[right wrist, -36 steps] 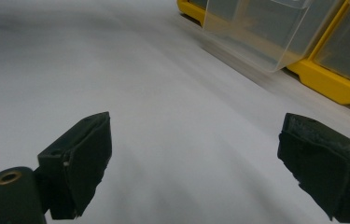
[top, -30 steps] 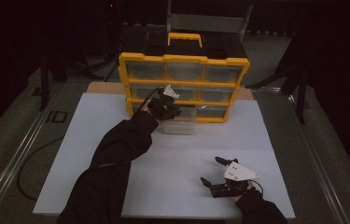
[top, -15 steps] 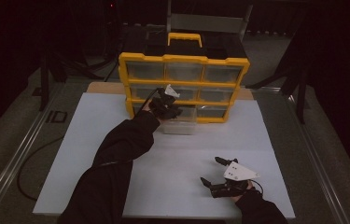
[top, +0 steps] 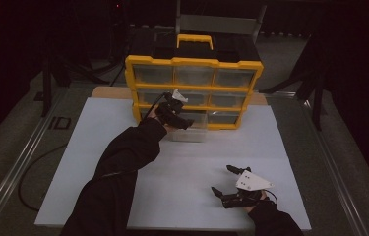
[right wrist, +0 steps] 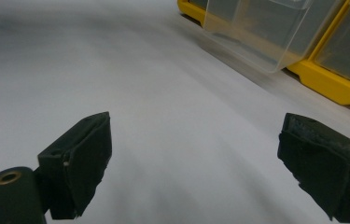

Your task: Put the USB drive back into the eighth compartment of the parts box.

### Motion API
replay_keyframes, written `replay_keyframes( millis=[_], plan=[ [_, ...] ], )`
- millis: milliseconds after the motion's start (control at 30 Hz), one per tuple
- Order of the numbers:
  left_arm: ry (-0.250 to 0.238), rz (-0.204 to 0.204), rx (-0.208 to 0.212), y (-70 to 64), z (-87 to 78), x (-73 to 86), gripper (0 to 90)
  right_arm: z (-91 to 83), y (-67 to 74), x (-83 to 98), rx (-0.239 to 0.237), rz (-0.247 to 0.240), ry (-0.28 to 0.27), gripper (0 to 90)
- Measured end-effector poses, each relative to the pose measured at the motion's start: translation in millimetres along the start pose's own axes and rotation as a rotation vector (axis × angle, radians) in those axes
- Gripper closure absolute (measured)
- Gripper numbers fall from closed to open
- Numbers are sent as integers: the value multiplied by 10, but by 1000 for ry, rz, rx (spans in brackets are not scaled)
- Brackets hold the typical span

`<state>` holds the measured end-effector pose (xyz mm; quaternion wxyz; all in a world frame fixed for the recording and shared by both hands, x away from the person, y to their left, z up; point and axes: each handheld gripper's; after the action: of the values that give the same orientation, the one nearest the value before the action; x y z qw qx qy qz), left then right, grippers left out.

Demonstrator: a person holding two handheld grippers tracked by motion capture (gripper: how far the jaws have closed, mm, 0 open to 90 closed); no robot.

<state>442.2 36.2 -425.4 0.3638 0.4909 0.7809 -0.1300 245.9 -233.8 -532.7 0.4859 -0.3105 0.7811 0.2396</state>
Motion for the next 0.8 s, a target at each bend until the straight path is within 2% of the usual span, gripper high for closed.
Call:
replay_keyframes(
  millis=[200,433,533,800],
  plan=[
    [-11,-17,0,-35,-60,6,185,-2,0,-1,-1,4,-1,102],
    [-21,-30,3,-60,-109,39,126,-9,12,-4,3,12,-1,102],
    [-20,-19,40,-63,-121,61,35,-7,11,-5,5,9,-2,102],
    [-33,13,53,-120,-157,92,7,-7,6,-6,4,12,-1,102]
  ],
)
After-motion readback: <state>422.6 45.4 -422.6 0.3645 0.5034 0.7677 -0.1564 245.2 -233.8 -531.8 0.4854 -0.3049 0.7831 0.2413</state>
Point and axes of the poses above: each handheld gripper's, and its own axes: z roughly forward along the jaws, x roughly out of its underside, y roughly to its left, and after that the axes turned 13 degrees about z, right-handed
